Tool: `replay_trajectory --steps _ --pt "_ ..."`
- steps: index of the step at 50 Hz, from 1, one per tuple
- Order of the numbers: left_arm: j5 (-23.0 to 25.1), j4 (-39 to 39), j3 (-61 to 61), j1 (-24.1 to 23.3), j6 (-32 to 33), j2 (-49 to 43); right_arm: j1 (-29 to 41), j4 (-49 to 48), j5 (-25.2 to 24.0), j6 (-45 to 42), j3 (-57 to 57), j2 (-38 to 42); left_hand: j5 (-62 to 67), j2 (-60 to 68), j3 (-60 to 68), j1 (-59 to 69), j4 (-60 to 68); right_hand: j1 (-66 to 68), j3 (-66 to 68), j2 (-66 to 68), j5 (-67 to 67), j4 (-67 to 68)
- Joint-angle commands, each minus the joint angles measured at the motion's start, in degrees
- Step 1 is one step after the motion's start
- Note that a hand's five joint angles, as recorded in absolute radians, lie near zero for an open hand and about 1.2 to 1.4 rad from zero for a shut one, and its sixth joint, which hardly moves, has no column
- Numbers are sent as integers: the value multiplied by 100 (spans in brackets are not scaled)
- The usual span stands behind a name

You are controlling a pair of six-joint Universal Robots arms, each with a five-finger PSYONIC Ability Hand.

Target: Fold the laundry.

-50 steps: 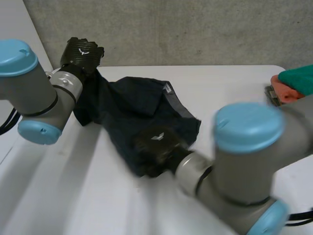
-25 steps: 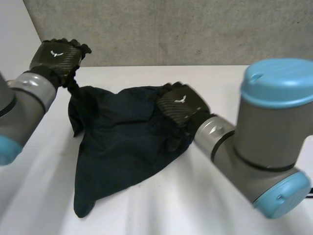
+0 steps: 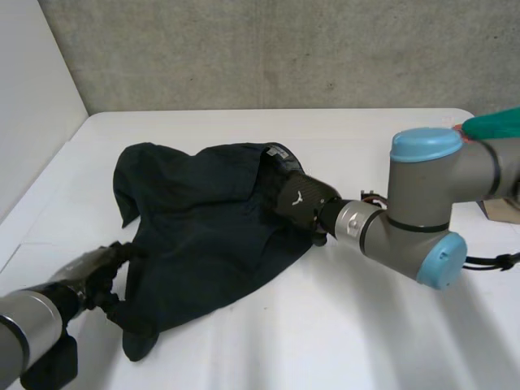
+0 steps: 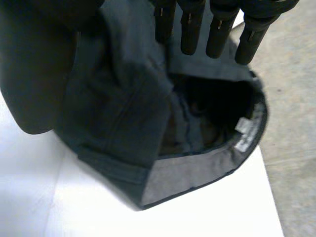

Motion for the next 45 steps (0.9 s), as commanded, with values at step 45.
replay_trajectory --steps 45 --pt "-186 -1154 3401 -854 913 -125 -158 1175 1426 2248 584 -3010 2990 2948 2888 2973 2955 6466 6415 6437 6392 6432"
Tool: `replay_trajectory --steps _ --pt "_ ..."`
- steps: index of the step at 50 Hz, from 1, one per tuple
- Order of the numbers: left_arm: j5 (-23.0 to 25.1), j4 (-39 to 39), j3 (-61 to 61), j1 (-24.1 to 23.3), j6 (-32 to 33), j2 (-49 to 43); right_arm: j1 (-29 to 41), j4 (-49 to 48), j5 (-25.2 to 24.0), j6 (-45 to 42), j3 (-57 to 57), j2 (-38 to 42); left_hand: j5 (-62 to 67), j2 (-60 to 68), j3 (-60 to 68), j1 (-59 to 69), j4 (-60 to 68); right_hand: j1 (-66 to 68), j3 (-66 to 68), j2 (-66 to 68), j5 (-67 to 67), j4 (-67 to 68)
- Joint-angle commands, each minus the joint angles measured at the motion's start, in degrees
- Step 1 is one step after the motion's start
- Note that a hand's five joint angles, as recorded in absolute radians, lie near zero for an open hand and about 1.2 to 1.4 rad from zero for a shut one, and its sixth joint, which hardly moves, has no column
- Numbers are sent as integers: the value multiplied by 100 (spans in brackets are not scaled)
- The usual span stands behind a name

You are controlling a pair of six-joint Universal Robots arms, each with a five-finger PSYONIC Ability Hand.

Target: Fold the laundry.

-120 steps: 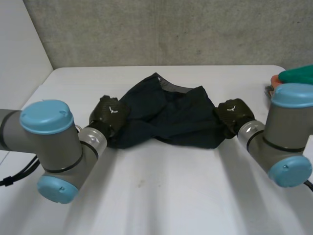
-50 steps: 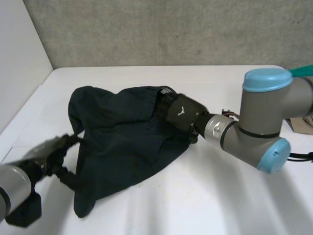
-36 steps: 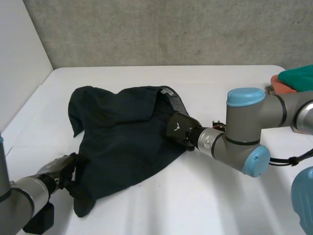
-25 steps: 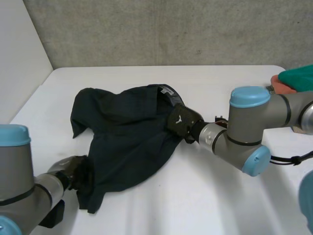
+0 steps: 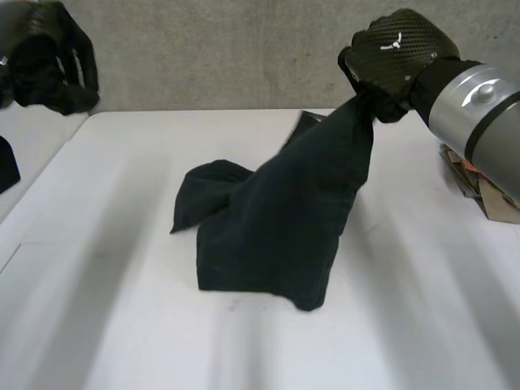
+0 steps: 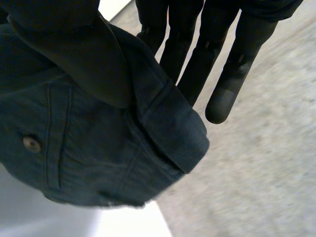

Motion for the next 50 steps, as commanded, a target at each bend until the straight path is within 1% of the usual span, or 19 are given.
replay_trajectory --steps 1,4,10,15,17,22,24,27,30,31,32,33,34,36,40,43,46,47,50 --pt "-27 -628 -641 -429 -171 -681 185 266 99 -67 537 417 -3272 -3356 -3329 -3156 -3407 1707 1183 1271 1207 1146" --pt "-36 -470 -1029 -561 -250 -831 150 20 301 -112 661 690 -3818 -3902 -3876 -3703 -3954 1707 1183 1271 1207 1146" --pt "-71 566 -1925 -1053 -250 -1411 150 -385 803 -112 820 1112 -4408 -4492 -4466 -4293 -4544 1707 1183 1271 1207 1146" --pt "-247 1603 -2313 -1387 -5 -1894 97 -482 759 37 1162 1042 -4846 -4930 -4903 -4730 -4981 1707 1183 1271 1207 1146" --pt "-396 2233 -2392 -1449 205 -2096 80 -569 654 134 1390 981 -4846 -4930 -4903 -4730 -4982 1707 1183 1271 1207 1146" --pt "-441 3133 -2243 -1476 724 -2623 36 -798 496 239 1830 796 -4745 -4829 -4803 -4630 -4881 1707 1183 1271 1207 1146" --pt "-458 3230 -2060 -1493 1005 -2983 -8 -947 478 257 1979 726 -4611 -4695 -4669 -4496 -4747 1707 1183 1271 1207 1146" --pt "-476 3152 -1857 -1502 1191 -3327 -43 -1079 469 284 2085 682 -4343 -4427 -4400 -4227 -4479 1707 1183 1271 1207 1146" --pt "-520 2862 -1602 -1520 1235 -3687 -122 -1211 469 406 2173 664 -3202 -3286 -3259 -3086 -3338 1707 1183 1271 1207 1146" --pt "-528 2775 -1549 -1528 1235 -3766 -140 -1220 469 441 2191 664 -2498 -2582 -2556 -2383 -2634 1707 1183 1271 1207 1146" --pt "-537 2608 -1435 -1546 1218 -3845 -166 -1229 469 503 2217 673 -360 -444 -417 -244 -495 1707 1183 1271 1207 1146" --pt "-546 2528 -1399 -1555 1209 -3846 -166 -1238 469 529 2226 664 778 694 720 893 642 1707 1183 1271 1207 1146" --pt "-546 2475 -1364 -1563 1200 -3829 -175 -1238 460 547 2235 664 1337 1253 1279 1452 1201 1707 1183 1271 1207 1146" --pt "-590 2361 -1251 -1546 1174 -3672 -175 -1212 443 556 2279 656 1342 1258 1285 1458 1207 1707 1183 1271 1207 1146" --pt "-704 2501 -1004 -1476 1209 -3249 -149 -1036 399 504 2358 471 1342 1258 1285 1458 1207 1707 1183 1271 1207 1146" --pt "-670 2746 -575 -1231 1348 -3091 -70 -678 294 320 2480 296 1342 1258 1285 1458 1207 1707 1183 1271 1207 1146" --pt "-529 2844 -126 -1046 1630 -3195 79 -430 171 196 2612 216 1342 1258 1285 1458 1207 1707 1183 1271 1207 1146" --pt "-389 2792 180 -958 1874 -3387 228 -369 66 204 2735 207 1342 1258 1285 1458 1207 1707 1183 1271 1207 1146" --pt "-151 2625 665 -896 2236 -3792 544 -578 -41 449 2920 251 1342 1258 1285 1458 1207 1707 1183 1271 1207 1146"
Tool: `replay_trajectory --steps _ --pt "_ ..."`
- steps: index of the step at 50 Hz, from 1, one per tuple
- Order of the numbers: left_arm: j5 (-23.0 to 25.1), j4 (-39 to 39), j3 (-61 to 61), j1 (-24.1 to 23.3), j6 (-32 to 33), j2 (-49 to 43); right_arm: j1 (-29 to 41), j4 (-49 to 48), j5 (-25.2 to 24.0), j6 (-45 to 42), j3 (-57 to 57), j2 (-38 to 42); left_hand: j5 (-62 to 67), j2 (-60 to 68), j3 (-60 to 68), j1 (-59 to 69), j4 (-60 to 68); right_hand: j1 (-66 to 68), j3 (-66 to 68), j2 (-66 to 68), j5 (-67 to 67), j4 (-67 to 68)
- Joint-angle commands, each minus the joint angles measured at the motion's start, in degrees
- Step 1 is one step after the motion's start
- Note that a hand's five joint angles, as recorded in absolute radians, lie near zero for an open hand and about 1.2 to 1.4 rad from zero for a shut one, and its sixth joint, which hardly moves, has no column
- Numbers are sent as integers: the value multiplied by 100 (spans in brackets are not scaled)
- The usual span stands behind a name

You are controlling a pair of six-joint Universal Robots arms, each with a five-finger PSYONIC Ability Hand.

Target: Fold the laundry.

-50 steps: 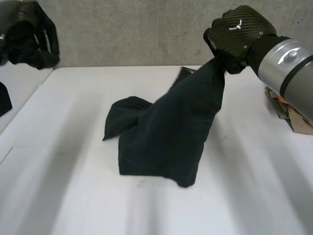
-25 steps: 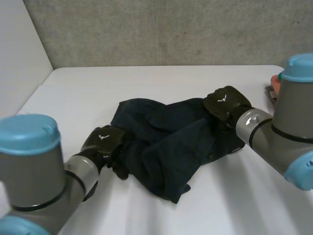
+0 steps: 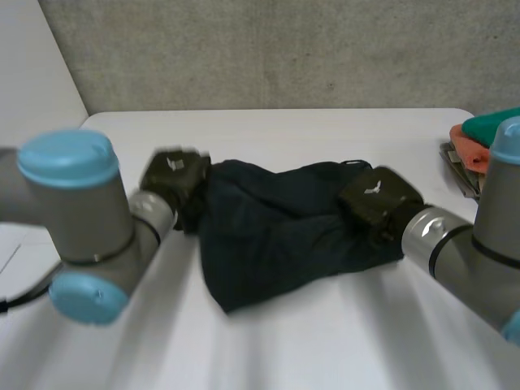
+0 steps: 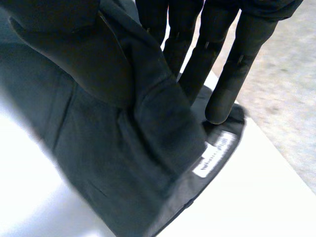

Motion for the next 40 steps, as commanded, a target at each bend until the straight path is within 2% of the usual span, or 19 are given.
replay_trajectory --steps 1,4,7,10,11,12,15,16,19,20,26,30,32,36,40 --pt "544 -174 1366 316 913 -865 738 -234 -281 430 482 82 1411 1192 1232 1504 1140 1707 1160 1271 1161 1145" --pt "659 -447 1894 325 1204 -1489 1090 -1059 -54 1151 571 520 1411 1192 1232 1504 1140 1707 1160 1271 1161 1145" --pt "712 -606 2168 316 1337 -1860 1240 -1527 289 1478 519 882 1411 1192 1232 1504 1140 1707 1160 1271 1161 1145" --pt "712 -642 2292 272 1416 -2116 1381 -1792 834 1541 326 1251 1396 1177 1217 1489 1125 430 -116 -6 -116 -131" --pt "704 -641 2292 263 1416 -2116 1407 -1793 966 1532 273 1322 630 411 451 723 359 77 -470 -360 -469 -485" --pt "677 -598 2266 246 1399 -2073 1425 -1793 1141 1540 159 1418 -1093 -1312 -1272 -1000 -1364 -743 -1290 -1179 -1289 -1305" --pt "598 -580 2117 237 1355 -1862 1417 -1758 1248 1514 35 1445 -3643 -3862 -3822 -3550 -3914 -3197 -3744 -3634 -3743 -3759" --pt "494 -562 1960 245 1320 -1635 1417 -1670 1239 1497 -8 1419 -4533 -4752 -4712 -4440 -4804 -4140 -4686 -4576 -4685 -4701" --pt "344 -545 1651 289 1232 -1195 1417 -1424 1204 1470 -61 1305 -4677 -4895 -4855 -4583 -4947 -4417 -4963 -4853 -4963 -4978" --pt "300 -545 1415 359 1145 -863 1399 -1206 1152 1453 -88 1174 -4710 -4929 -4889 -4617 -4981 -4968 -5514 -5404 -5514 -5529" --pt "483 -589 465 649 784 369 1250 -344 1020 1391 -325 699 -4727 -4946 -4906 -4634 -4998 -5293 -5840 -5729 -5839 -5855" --pt "896 -711 -229 983 441 1169 1048 245 845 1566 -597 400 -4711 -4929 -4889 -4618 -4981 -5293 -5840 -5729 -5839 -5855" --pt "1238 -904 -607 1255 222 1556 942 597 599 1777 -799 312 -4660 -4879 -4839 -4567 -4931 -5293 -5840 -5729 -5839 -5855" --pt "1845 -1300 -1179 1826 -200 1952 653 1203 80 2164 -1142 268 -4308 -4527 -4487 -4215 -4579 -5276 -5823 -5713 -5822 -5838" --pt "2373 -1573 -1706 2354 -517 1971 494 1731 -377 2402 -1353 355 -3938 -4157 -4117 -3845 -4209 -4806 -5353 -5243 -5352 -5368"
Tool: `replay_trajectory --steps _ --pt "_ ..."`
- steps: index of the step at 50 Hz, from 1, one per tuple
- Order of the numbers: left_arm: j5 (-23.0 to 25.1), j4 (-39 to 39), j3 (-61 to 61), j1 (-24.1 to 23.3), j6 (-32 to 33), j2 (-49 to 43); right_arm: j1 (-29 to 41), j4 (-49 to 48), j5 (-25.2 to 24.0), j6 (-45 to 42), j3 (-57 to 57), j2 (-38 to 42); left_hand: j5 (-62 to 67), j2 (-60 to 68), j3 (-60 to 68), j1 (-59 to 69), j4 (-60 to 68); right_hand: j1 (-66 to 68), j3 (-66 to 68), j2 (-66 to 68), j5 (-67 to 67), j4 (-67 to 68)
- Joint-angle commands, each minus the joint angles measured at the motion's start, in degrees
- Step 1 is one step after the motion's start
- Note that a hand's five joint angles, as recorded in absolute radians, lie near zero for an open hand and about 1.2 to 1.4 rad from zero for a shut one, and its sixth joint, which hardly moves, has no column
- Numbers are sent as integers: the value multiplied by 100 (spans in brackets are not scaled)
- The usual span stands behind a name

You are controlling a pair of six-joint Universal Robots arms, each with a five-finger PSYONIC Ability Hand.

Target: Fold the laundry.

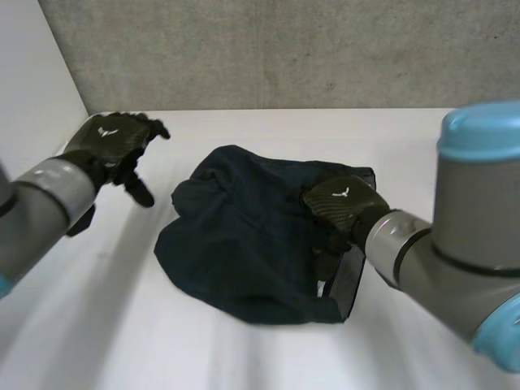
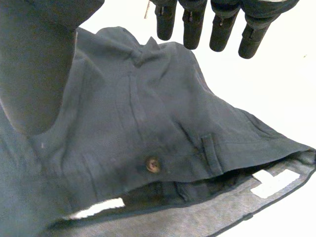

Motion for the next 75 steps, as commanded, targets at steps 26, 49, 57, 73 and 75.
replay_trajectory --steps 26,49,57,73,75 --pt "1464 102 -1103 1156 -392 -1677 872 -932 507 977 1348 372 463 397 397 376 429 1389 1494 1482 1402 1493" --pt "365 753 -909 -13 -603 -1608 406 -1618 797 836 1507 47 6164 6098 6097 6077 6130 6711 6817 6804 6724 6816" --pt "268 710 -787 -207 -1015 456 178 -1443 789 187 1025 -962 6164 6098 6097 6077 6130 6711 6817 6804 6724 6816" --pt "-250 -2173 1560 -611 -58 1005 -508 262 359 -1502 -1252 -1035 6164 6098 6097 6077 6130 6711 6817 6804 6724 6816" --pt "-364 -2182 1657 -655 109 574 -508 140 165 -1458 -1253 -719 6164 6098 6097 6077 6130 6711 6817 6804 6724 6816"
